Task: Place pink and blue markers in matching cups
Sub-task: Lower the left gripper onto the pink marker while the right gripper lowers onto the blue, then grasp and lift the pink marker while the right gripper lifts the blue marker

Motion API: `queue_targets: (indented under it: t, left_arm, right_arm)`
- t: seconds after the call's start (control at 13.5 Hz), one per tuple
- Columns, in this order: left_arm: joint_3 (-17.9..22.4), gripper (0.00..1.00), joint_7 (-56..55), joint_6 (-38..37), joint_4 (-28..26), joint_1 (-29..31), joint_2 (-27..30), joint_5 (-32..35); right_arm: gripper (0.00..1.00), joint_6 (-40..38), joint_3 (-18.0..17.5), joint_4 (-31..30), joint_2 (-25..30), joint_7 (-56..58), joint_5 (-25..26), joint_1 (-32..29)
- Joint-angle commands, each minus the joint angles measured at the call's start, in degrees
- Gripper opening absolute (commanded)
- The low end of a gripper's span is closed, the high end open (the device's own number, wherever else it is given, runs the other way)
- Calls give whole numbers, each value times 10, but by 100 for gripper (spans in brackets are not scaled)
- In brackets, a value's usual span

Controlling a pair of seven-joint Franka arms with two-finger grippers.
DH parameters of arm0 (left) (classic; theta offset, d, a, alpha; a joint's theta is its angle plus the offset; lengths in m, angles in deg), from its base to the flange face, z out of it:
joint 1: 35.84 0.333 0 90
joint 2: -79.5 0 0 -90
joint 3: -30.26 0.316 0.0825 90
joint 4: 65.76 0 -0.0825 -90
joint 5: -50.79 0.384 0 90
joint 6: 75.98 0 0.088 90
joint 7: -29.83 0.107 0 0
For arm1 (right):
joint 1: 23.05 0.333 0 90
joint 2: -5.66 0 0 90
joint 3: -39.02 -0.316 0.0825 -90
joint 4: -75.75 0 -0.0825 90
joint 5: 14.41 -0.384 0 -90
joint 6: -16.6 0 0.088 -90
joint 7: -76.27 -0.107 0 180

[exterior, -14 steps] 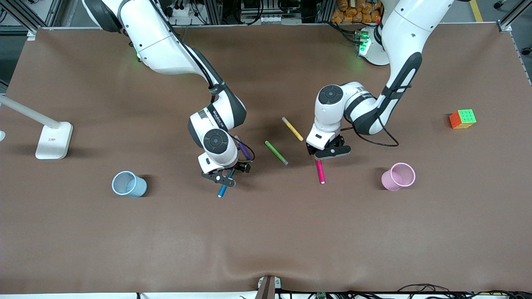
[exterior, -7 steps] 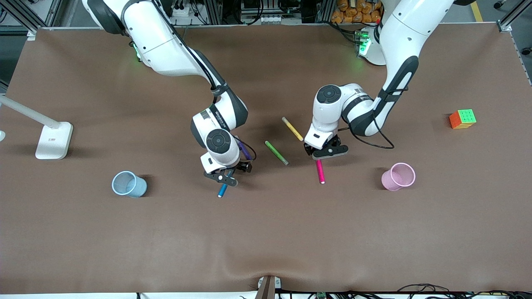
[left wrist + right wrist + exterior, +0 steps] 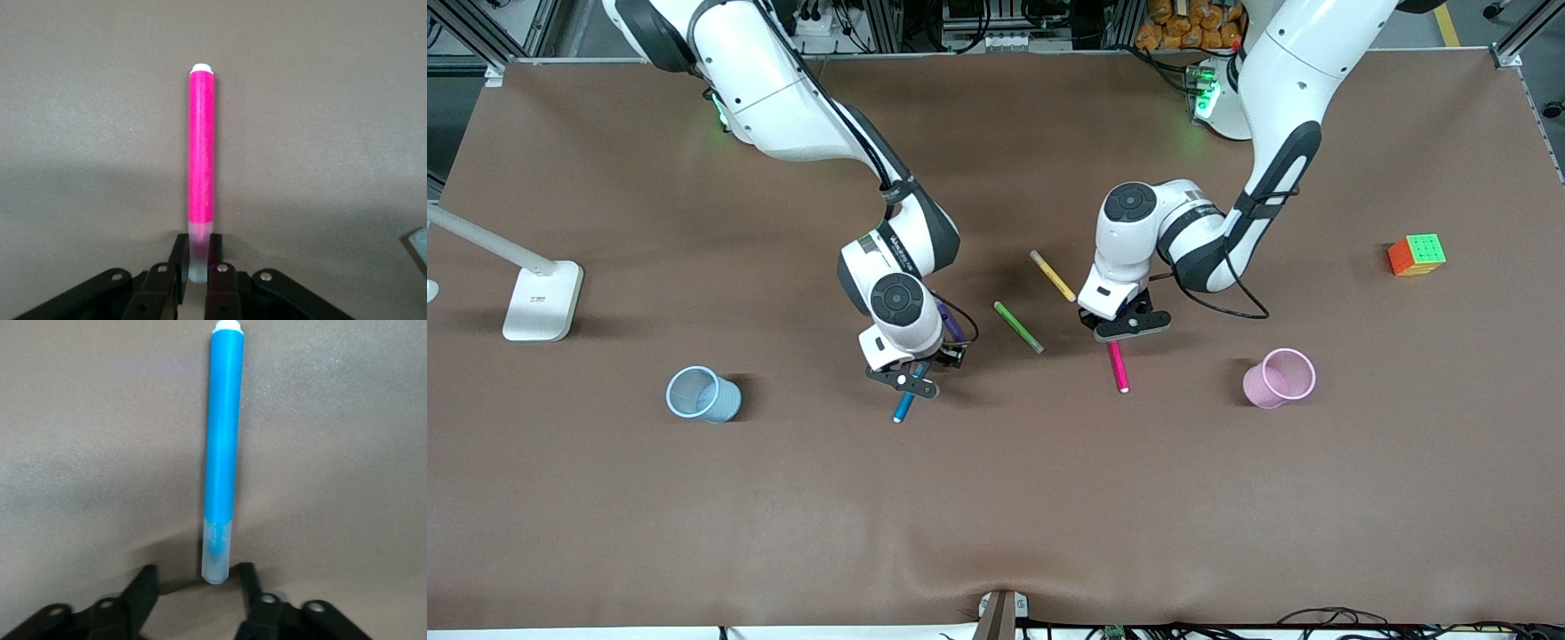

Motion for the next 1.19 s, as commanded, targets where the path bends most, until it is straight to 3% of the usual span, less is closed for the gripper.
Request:
queue_targets:
  t: [0.0, 0.59, 1.11]
  left_arm:
    - [1, 0, -17, 6, 8, -4, -6, 17]
    - [-4, 0, -16, -7, 4, 17, 53, -1]
    - [-14, 0, -4, -83, 10, 20, 125, -166]
  right_arm:
    - [0, 3, 8, -5, 0, -7, -4, 4]
    - [0, -32, 9, -2, 29, -8, -6, -17]
    - [0, -115, 10, 6, 103, 79, -3, -65]
